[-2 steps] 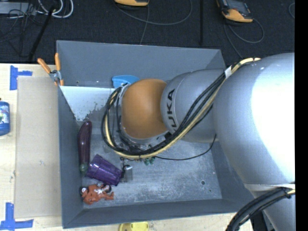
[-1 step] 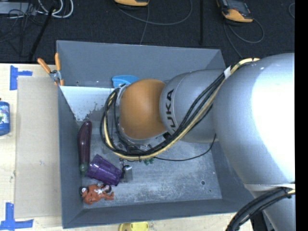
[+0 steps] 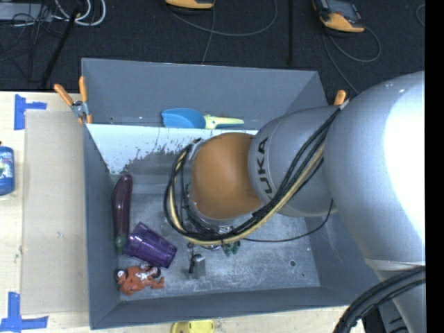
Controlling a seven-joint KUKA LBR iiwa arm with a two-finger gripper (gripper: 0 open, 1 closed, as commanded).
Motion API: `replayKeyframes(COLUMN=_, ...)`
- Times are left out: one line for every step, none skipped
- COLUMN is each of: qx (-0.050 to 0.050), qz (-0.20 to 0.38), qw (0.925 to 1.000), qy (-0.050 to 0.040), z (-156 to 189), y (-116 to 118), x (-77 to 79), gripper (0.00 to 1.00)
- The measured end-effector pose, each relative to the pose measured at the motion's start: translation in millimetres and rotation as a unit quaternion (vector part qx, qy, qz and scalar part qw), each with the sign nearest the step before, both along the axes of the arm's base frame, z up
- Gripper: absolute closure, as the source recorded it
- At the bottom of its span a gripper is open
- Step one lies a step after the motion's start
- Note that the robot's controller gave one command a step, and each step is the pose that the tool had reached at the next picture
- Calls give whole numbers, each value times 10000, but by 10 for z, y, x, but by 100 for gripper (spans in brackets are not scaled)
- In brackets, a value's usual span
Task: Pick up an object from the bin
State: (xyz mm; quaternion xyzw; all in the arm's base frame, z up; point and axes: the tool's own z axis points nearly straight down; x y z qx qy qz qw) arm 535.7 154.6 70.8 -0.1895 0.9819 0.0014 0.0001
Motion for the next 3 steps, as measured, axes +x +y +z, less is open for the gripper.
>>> replayKeyframes(qx=-42, qz=-943, qw=9955, qy=10, z=160, y=-29, x=70, gripper=0)
replayKeyframes(qx=-8, qz=-8, qw=10000, qy=-21, z=78, y=526, x=36, gripper=0)
replayKeyframes(qx=-113, qz=-55, qw=9999, qy=38, z=4, y=799, x=59, gripper=100)
